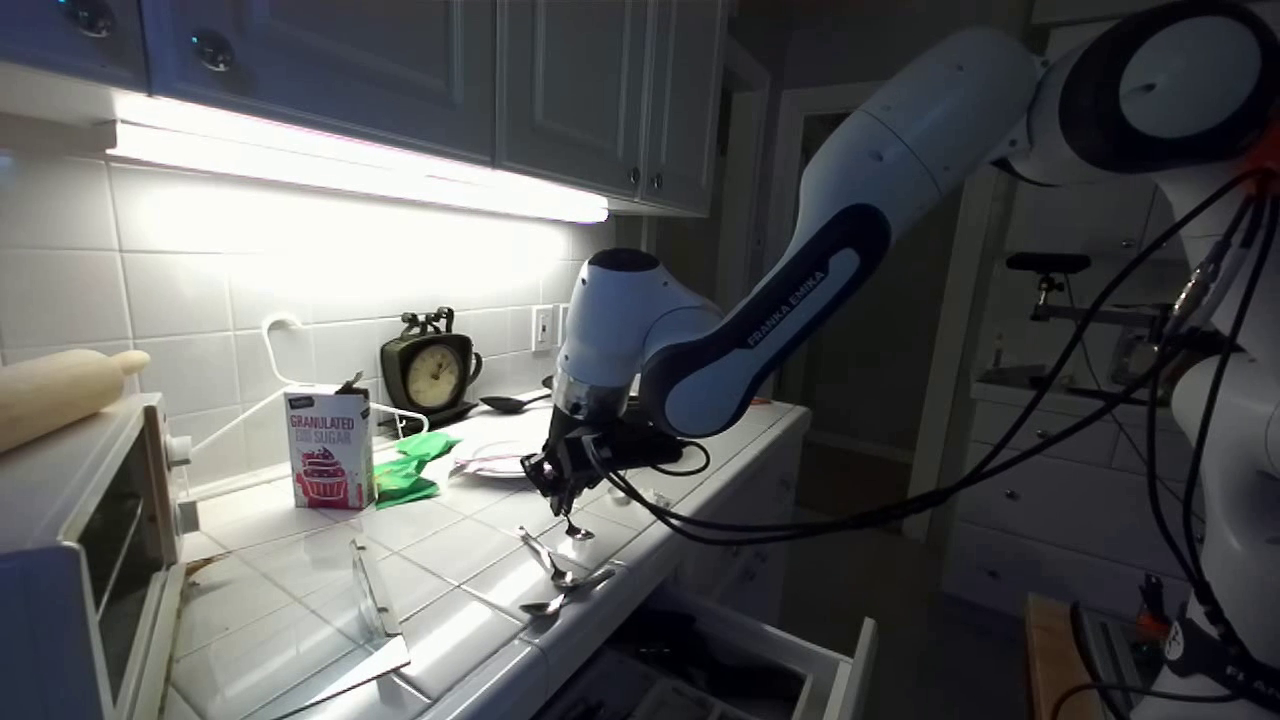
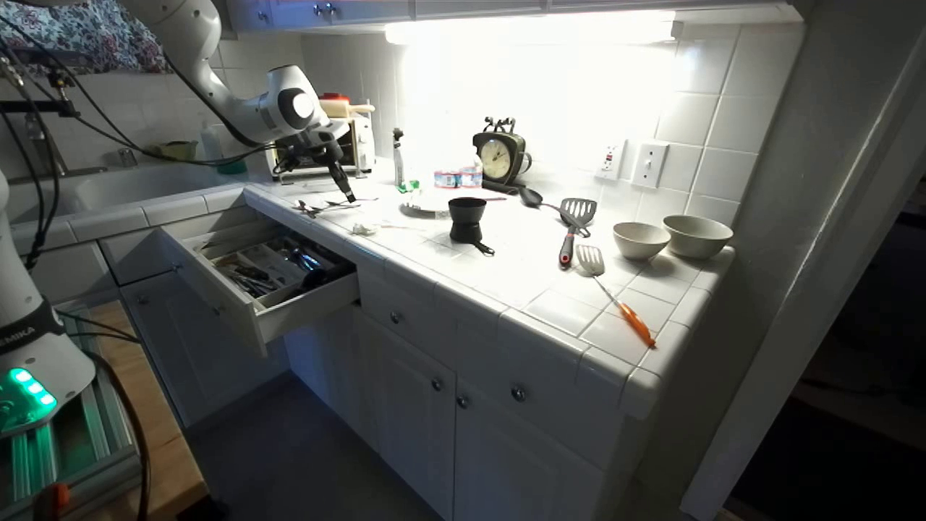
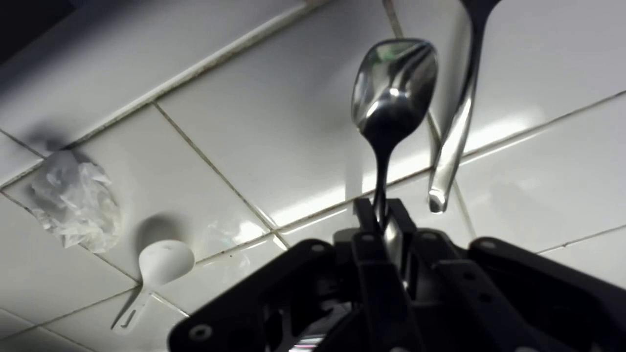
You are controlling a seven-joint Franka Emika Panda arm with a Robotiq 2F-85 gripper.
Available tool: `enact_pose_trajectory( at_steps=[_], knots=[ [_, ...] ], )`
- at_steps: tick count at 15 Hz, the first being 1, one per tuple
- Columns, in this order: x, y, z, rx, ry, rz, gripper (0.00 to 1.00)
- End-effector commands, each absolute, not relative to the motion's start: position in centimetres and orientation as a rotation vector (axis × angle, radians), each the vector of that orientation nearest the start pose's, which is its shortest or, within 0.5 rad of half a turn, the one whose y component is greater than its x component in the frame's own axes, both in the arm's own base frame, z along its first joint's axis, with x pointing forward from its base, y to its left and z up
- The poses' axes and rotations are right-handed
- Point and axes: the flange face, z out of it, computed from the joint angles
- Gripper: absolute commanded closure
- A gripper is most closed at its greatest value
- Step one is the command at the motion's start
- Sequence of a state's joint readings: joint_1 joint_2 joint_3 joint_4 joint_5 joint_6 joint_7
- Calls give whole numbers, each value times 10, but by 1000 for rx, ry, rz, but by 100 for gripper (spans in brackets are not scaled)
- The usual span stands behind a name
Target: Separate the two spoons
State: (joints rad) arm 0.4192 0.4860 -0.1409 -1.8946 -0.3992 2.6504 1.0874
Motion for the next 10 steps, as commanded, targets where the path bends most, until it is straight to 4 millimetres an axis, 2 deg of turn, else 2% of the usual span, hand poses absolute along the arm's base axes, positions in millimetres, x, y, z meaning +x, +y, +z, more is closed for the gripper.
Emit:
enact_pose_trajectory(
  at_steps=[1,9,10],
  knots=[
    [618,190,266,-3086,678,-617,98],
    [612,182,252,-3112,699,-582,98],
    [612,182,252,-3112,701,-581,87]
  ],
)
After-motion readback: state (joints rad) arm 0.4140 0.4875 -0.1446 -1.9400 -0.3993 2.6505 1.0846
